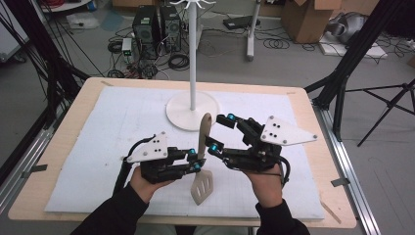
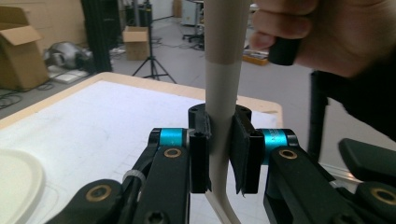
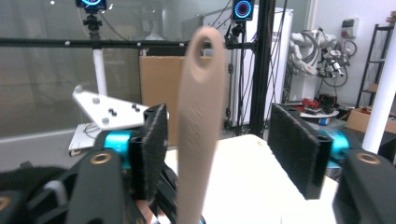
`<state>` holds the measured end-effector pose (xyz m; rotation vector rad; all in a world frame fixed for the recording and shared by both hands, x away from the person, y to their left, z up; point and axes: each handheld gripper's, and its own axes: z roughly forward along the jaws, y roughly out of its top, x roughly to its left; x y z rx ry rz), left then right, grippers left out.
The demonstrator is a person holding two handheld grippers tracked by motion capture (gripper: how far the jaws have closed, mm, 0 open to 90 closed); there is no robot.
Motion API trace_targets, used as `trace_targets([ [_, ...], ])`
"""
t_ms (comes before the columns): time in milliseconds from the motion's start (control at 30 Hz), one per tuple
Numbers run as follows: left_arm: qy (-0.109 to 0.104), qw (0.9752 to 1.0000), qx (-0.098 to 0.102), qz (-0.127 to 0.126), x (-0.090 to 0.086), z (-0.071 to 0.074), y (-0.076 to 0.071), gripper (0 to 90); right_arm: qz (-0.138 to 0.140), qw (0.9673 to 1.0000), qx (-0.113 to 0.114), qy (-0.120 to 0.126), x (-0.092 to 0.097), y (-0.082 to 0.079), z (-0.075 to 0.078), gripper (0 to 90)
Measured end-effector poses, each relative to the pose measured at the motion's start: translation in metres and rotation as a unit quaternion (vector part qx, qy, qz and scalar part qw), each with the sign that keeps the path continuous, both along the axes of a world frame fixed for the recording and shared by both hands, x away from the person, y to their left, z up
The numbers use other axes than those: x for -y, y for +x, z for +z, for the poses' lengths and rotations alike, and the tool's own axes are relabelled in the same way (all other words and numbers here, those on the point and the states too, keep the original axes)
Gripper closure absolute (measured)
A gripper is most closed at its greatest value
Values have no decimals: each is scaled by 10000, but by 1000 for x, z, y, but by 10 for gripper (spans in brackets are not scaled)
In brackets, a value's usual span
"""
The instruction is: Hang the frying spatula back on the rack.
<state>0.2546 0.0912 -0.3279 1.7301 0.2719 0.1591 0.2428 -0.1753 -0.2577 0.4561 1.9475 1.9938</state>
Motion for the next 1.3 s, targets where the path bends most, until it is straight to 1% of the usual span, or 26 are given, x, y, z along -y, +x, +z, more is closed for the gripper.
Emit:
trace_targets([
  [67, -23, 9999, -5, -159, -3, 0, 1, 785, 142, 9999, 8, -42, 5, 2, -2, 340],
  [133, -75, 9993, -42, -352, -7, 1, 2, 784, 349, 9994, -27, -61, 8, 4, -6, 331],
  [200, -80, 9986, -68, -518, -9, 2, 3, 784, 576, 9983, -55, -67, 10, 7, -9, 332],
  [233, -54, 9982, -74, -595, -10, 2, 4, 784, 692, 9975, -104, -81, 10, 8, -11, 332],
  [300, 10, 9976, -62, -686, -12, 2, 4, 784, 858, 9962, -107, -78, 10, 10, -14, 332],
  [400, 30, 9975, -62, -702, -16, 1, 5, 784, 917, 9956, -158, -74, 10, 11, -16, 333],
  [500, -50, 9968, -114, -787, -20, 1, 9, 784, 861, 9961, -180, -103, 11, 12, -19, 333],
  [533, -60, 9965, -134, -820, -22, 1, 10, 784, 840, 9961, -224, -126, 12, 11, -21, 333],
  [600, -78, 9961, -150, -870, -24, 1, 12, 785, 830, 9961, -242, -152, 14, 11, -25, 337],
  [667, -38, 9964, -153, -835, -25, 2, 17, 784, 768, 9964, -317, -171, 18, 9, -30, 337],
  [767, 8, 9970, -180, -758, -27, 6, 25, 785, 674, 9971, -335, -136, 26, 6, -38, 337],
  [900, 77, 9975, -151, -683, -26, 14, 41, 785, 516, 9978, -398, -103, 39, 4, -48, 331],
  [1000, 133, 9978, -171, -620, -23, 21, 55, 785, 347, 9985, -431, -44, 49, 2, -55, 299],
  [1067, 156, 9980, -175, -590, -20, 26, 64, 785, 231, 9985, -496, -38, 56, 1, -60, 284],
  [1100, 150, 9981, -197, -569, -19, 28, 69, 784, 181, 9987, -474, -21, 60, 2, -63, 282],
  [1133, 136, 9981, -231, -560, -18, 31, 73, 785, 155, 9985, -534, -13, 63, 1, -65, 281],
  [1233, 123, 9983, -289, -494, -15, 39, 88, 785, 97, 9980, -621, 26, 70, 2, -75, 281],
  [1267, 91, 9984, -311, -457, -14, 42, 94, 785, 81, 9980, -622, 18, 72, 3, -78, 280],
  [1300, 71, 9985, -331, -430, -14, 46, 99, 785, 68, 9977, -674, 34, 73, 3, -80, 280],
])
